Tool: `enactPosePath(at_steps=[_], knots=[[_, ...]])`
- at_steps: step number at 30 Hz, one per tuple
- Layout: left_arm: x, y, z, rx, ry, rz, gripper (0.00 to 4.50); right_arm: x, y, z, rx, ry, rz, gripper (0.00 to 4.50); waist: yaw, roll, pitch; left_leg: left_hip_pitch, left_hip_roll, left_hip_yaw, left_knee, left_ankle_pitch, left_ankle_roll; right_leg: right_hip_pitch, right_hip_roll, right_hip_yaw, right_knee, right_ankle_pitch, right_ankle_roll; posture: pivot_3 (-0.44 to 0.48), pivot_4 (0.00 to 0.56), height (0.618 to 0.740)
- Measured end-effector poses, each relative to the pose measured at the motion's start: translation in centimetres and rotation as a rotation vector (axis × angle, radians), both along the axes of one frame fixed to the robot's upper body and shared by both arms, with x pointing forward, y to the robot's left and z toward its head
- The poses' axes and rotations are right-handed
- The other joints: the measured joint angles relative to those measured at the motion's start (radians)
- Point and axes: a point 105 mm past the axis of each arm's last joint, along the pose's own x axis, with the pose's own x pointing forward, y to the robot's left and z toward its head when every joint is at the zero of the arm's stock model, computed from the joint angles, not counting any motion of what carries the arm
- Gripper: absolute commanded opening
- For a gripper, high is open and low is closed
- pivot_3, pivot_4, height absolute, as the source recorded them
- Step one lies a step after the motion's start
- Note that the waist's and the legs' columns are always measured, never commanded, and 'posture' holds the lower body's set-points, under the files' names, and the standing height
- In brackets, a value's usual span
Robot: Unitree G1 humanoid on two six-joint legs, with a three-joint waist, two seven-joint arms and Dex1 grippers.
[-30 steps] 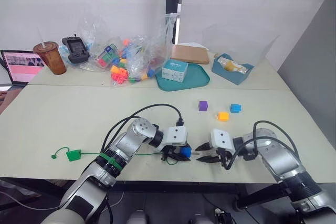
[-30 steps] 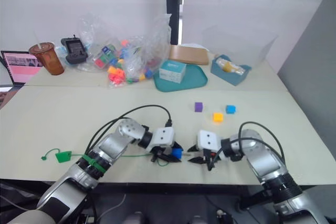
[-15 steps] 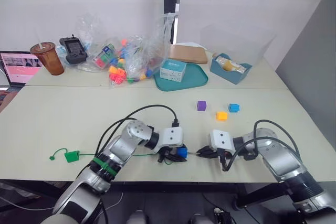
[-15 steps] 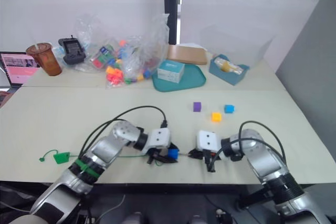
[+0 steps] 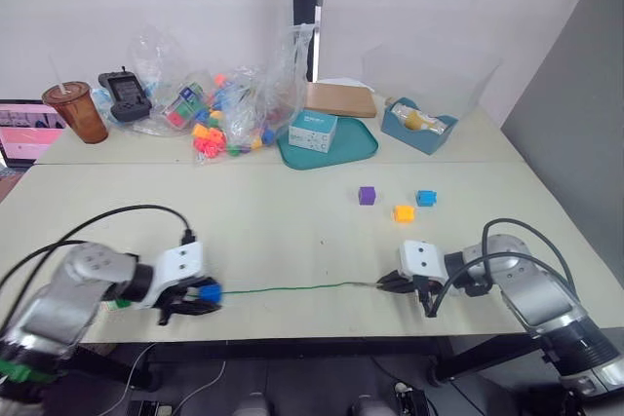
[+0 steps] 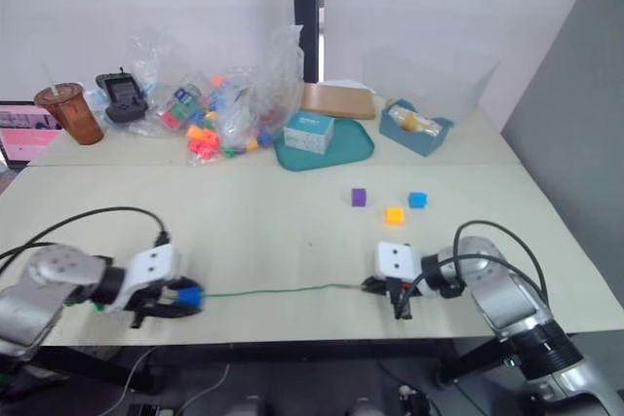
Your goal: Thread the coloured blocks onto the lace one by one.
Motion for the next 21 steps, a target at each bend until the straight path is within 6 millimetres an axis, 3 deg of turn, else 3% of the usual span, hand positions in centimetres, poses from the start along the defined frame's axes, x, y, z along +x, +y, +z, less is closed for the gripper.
enactPosePath(at_steps=[4,12,13,14,19,21], knots=[[-0.7,1.9,0.0,0.033,-0.038,0.034,1.49,0.0,0.2,-0.1,0.006,0.008,-0.005,0.00,0.001,0.001,0.001,0.001,0.000,0.001,-0.001,0.000,0.000,0.000,0.000,0.000,0.000,0.000,0.000,0.000,0.150,0.740],[0.2,4.1,0.5,0.141,-0.128,0.053,1.49,-0.2,0.6,-0.1,0.003,0.019,0.014,0.00,0.000,0.003,0.000,0.003,0.000,0.001,-0.001,0.000,0.000,0.000,0.001,0.001,0.004,0.000,-0.001,0.000,0.150,0.740],[0.3,4.4,0.5,0.141,-0.129,0.072,2.52,-0.2,0.6,-0.1,0.002,0.022,0.015,0.00,0.000,0.004,0.000,0.003,0.000,0.002,-0.001,0.000,0.000,0.000,0.001,0.001,0.004,0.000,-0.001,0.000,0.150,0.740],[0.4,4.5,0.6,0.138,-0.132,0.085,2.86,-0.3,0.6,-0.1,0.002,0.025,0.015,0.00,0.001,0.004,0.000,0.003,0.000,0.002,-0.001,0.000,0.000,0.000,0.001,0.001,0.004,0.000,-0.001,0.000,0.150,0.740],[0.8,4.5,1.1,0.090,-0.085,0.176,4.45,-0.5,1.0,0.0,0.004,0.024,0.031,0.00,0.000,0.004,0.000,0.001,0.000,0.002,-0.001,0.000,0.000,-0.002,0.000,0.001,0.004,0.000,-0.001,0.000,0.150,0.740],[0.9,3.9,1.2,0.063,-0.076,0.195,4.45,-0.5,0.9,0.0,0.004,0.027,0.028,0.00,0.003,0.004,0.000,-0.002,0.000,0.002,-0.001,0.000,0.000,-0.004,0.000,0.001,0.004,0.000,-0.001,0.000,0.150,0.740]])
